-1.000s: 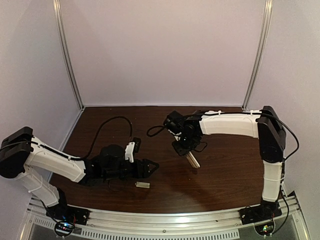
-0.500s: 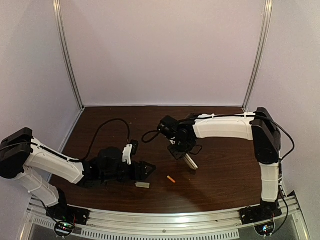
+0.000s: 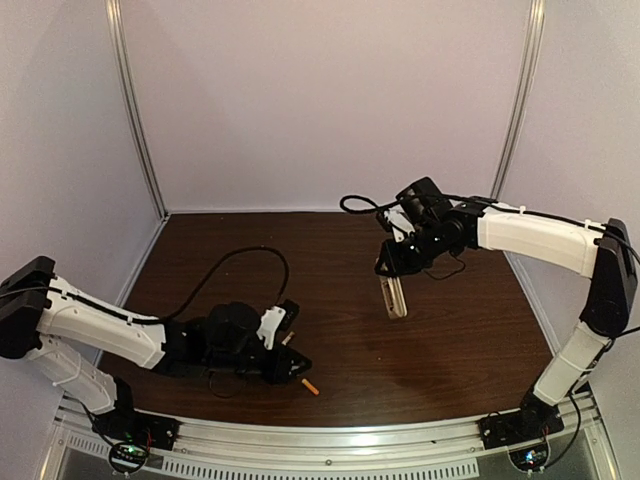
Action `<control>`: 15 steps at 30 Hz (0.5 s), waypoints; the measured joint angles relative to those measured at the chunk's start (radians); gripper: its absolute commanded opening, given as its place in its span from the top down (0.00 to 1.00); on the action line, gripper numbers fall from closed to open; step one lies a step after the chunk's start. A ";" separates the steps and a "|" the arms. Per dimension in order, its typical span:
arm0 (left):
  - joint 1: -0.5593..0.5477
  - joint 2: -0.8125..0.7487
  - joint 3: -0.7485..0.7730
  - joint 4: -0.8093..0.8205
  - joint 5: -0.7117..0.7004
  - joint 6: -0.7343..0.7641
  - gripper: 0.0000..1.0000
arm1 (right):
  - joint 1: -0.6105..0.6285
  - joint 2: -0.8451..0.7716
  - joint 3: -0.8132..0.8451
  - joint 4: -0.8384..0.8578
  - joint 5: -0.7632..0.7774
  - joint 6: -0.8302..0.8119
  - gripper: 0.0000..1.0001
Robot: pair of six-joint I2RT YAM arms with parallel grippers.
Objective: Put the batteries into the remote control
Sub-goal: Move the battery to the center of the board.
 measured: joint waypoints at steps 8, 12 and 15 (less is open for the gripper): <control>-0.237 -0.053 0.065 -0.370 -0.045 -0.056 0.92 | -0.039 -0.024 -0.057 0.013 -0.116 0.019 1.00; -0.284 -0.059 0.043 -0.506 -0.087 -0.143 0.94 | -0.043 -0.024 -0.057 0.019 -0.153 0.025 1.00; -0.301 -0.043 0.026 -0.580 -0.122 -0.193 0.94 | -0.045 -0.026 -0.057 0.019 -0.163 0.026 1.00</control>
